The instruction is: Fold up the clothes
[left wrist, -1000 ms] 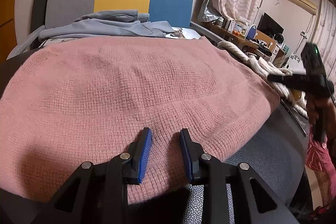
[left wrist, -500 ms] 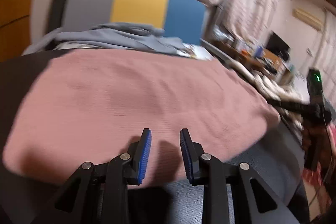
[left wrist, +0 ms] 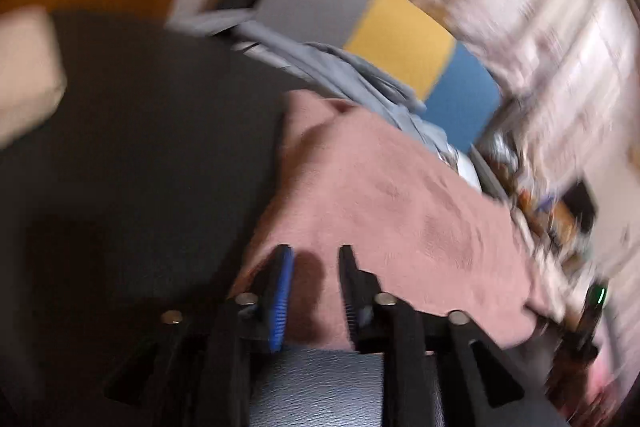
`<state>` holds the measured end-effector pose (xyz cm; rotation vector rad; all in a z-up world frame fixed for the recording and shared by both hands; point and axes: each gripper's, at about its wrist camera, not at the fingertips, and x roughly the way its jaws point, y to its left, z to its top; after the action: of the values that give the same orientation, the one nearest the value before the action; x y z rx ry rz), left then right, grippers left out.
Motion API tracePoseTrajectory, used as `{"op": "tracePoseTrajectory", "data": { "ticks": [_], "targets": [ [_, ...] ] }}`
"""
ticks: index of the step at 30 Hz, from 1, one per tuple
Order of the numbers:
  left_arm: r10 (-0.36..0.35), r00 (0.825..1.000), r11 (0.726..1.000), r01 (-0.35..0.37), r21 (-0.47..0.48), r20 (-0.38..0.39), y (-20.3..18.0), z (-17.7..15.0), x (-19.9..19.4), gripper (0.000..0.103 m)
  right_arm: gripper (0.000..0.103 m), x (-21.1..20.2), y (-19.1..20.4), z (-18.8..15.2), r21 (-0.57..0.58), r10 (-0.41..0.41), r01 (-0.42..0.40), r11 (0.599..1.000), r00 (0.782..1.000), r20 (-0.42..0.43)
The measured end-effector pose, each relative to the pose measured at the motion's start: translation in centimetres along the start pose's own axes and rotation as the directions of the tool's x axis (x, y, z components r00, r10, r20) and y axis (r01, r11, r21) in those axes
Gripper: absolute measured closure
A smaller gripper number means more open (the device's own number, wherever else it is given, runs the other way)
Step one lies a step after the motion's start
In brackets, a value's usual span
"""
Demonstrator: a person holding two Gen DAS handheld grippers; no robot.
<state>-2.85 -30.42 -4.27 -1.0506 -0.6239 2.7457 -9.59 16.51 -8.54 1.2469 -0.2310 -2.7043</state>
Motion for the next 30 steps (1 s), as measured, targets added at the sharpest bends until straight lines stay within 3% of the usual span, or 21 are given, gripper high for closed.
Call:
{"op": "tracePoseTrajectory", "data": {
  "ticks": [3, 5, 8, 11, 12, 14, 18, 20, 21, 22, 23, 24, 25, 27, 30],
  "targets": [
    [-0.075, 0.997, 0.995, 0.074, 0.068, 0.015, -2.7, 3.0, 1.4, 0.076, 0.086, 0.2, 0.5, 0.1, -0.013, -0.010, 0.010, 1.000, 1.000, 0.002],
    [-0.080, 0.997, 0.994, 0.079, 0.076, 0.009, -3.6, 5.4, 3.6, 0.076, 0.086, 0.4, 0.4, 0.3, -0.012, -0.010, 0.010, 1.000, 1.000, 0.001],
    [-0.008, 0.999, 0.998, 0.010, 0.068, -0.032, -3.4, 8.2, 7.8, 0.076, 0.086, 0.4, 0.5, 0.3, -0.017, -0.017, 0.017, 1.000, 1.000, 0.001],
    [0.124, 0.987, 0.992, -0.122, 0.027, -0.101, -0.7, 9.1, 11.1, 0.082, 0.086, 0.4, 0.5, 0.3, -0.018, -0.018, 0.018, 1.000, 1.000, 0.003],
    [0.118, 0.990, 0.993, -0.118, -0.003, -0.083, 0.3, 9.1, 11.1, 0.088, 0.085, 0.4, 0.5, 0.3, -0.017, -0.016, 0.016, 1.000, 1.000, 0.003],
    [0.106, 0.993, 0.993, -0.108, -0.038, -0.042, 1.5, 8.7, 10.5, 0.088, 0.085, 0.4, 0.4, 0.3, -0.014, -0.011, 0.011, 1.000, 1.000, 0.005],
    [0.092, 0.995, 0.994, -0.095, -0.060, -0.046, 1.9, 8.6, 10.3, 0.089, 0.085, 0.5, 0.1, 0.3, -0.003, 0.006, -0.006, 1.000, 1.000, 0.001],
    [0.114, 0.992, 0.993, -0.115, -0.030, -0.054, 0.7, 8.8, 9.8, 0.082, 0.084, 0.2, -0.1, 0.7, 0.002, 0.025, -0.025, 1.000, 1.000, -0.006],
    [0.124, 0.991, 0.992, -0.125, -0.004, -0.040, -0.5, 8.6, 9.1, 0.078, 0.080, -0.6, -0.6, 1.2, 0.007, 0.025, -0.025, 1.000, 1.000, 0.019],
    [0.119, 0.993, 0.993, -0.119, 0.021, -0.014, -1.6, 8.4, 8.3, 0.078, 0.066, -1.4, -1.0, 1.6, 0.012, 0.024, -0.025, 1.000, 0.999, 0.043],
    [0.101, 0.995, 0.994, -0.101, 0.048, 0.009, -2.9, 8.0, 7.6, 0.078, 0.055, -2.2, -1.5, 2.1, 0.016, 0.023, -0.025, 1.000, 0.997, 0.068],
    [0.052, 0.998, 0.995, -0.054, 0.083, 0.025, -4.5, 7.3, 7.1, 0.077, 0.038, -3.0, -2.0, 2.6, 0.021, 0.022, -0.025, 0.999, 0.995, 0.093],
    [0.002, 0.999, 0.993, -0.006, 0.118, 0.039, -6.0, 6.7, 6.5, 0.077, 0.032, -3.7, -2.4, 3.1, 0.026, 0.021, -0.025, 0.999, 0.993, 0.117],
    [-0.093, 0.994, 0.979, 0.082, 0.186, 0.053, -9.0, 5.2, 5.6, 0.077, 0.032, -4.5, -3.9, 4.1, 0.061, 0.026, -0.034, 0.998, 0.991, 0.132],
    [-0.172, 0.985, 0.958, 0.172, 0.231, -0.019, -12.4, 2.5, 6.5, 0.077, 0.032, -3.6, -6.7, 5.1, 0.148, 0.035, -0.046, 0.988, 0.996, 0.078]
  ]
}}
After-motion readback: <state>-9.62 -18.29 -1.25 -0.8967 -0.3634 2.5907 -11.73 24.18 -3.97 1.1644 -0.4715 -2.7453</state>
